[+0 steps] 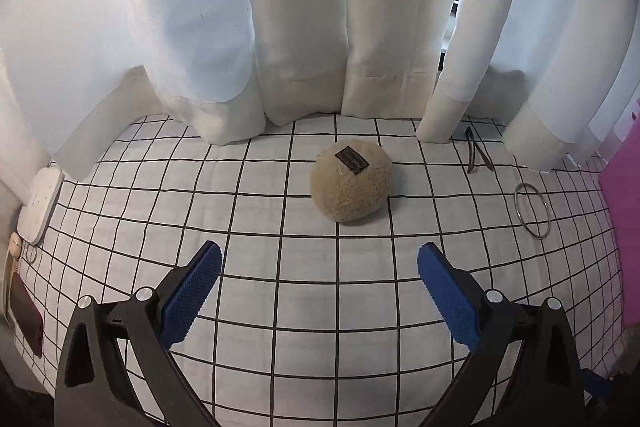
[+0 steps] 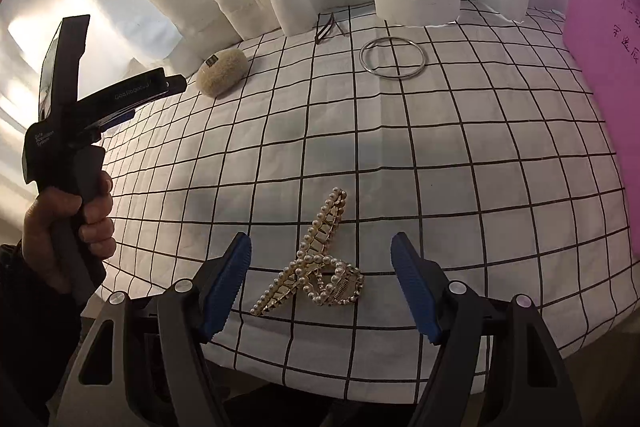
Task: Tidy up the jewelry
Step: 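Move the left tool toward the beige fuzzy ball while the right tool approaches the pearl hair clip, then close the left tool on the beige fuzzy ball while the right tool grasps the pearl clip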
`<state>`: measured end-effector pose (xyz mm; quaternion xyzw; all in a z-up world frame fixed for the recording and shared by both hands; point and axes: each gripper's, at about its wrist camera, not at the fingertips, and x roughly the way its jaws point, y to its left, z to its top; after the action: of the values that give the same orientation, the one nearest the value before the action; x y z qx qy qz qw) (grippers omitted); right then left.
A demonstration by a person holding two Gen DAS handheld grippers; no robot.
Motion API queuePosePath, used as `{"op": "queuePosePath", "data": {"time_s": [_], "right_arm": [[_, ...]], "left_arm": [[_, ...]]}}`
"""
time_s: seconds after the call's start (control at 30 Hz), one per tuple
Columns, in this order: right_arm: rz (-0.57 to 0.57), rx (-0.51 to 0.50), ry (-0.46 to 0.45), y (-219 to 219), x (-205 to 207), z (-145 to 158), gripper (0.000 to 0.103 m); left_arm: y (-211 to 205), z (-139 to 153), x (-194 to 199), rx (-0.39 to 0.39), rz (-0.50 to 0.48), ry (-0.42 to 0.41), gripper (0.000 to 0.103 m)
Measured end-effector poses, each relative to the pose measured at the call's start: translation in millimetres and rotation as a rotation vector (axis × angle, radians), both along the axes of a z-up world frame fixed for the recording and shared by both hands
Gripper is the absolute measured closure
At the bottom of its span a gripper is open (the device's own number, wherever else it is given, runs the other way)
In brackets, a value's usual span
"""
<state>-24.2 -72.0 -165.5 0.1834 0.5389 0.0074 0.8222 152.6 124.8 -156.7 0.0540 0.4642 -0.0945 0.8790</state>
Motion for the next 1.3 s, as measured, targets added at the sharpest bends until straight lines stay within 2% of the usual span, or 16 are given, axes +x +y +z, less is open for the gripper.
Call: {"op": "queuePosePath", "data": {"time_s": [0.13, 0.33, 0.6, 1.0, 1.3], "right_arm": [[-0.052, 0.001, 0.034, 10.3, -3.1, -13.3, 0.034], [-0.111, -0.041, 0.1, 21.2, -4.7, -31.0, 0.034], [-0.139, -0.149, 0.1, 36.1, -3.7, -41.5, 0.034], [-0.101, -0.272, 0.099, 53.7, -2.2, -46.9, 0.029], [-0.085, -0.289, 0.101, 56.9, -1.2, -48.3, 0.029]], "left_arm": [[-7.2, -20.0, 19.8, 0.01, -0.058, 0.009, 0.006], [-15.2, -30.3, 36.9, 0.023, -0.125, 0.0, 0.006], [-23.0, -39.2, 57.4, 0.048, -0.162, -0.014, 0.006], [-33.1, -60.2, 82.0, 0.084, -0.162, 0.038, 0.006], [-33.9, -63.7, 103.7, 0.014, -0.131, 0.074, 0.007]]}}
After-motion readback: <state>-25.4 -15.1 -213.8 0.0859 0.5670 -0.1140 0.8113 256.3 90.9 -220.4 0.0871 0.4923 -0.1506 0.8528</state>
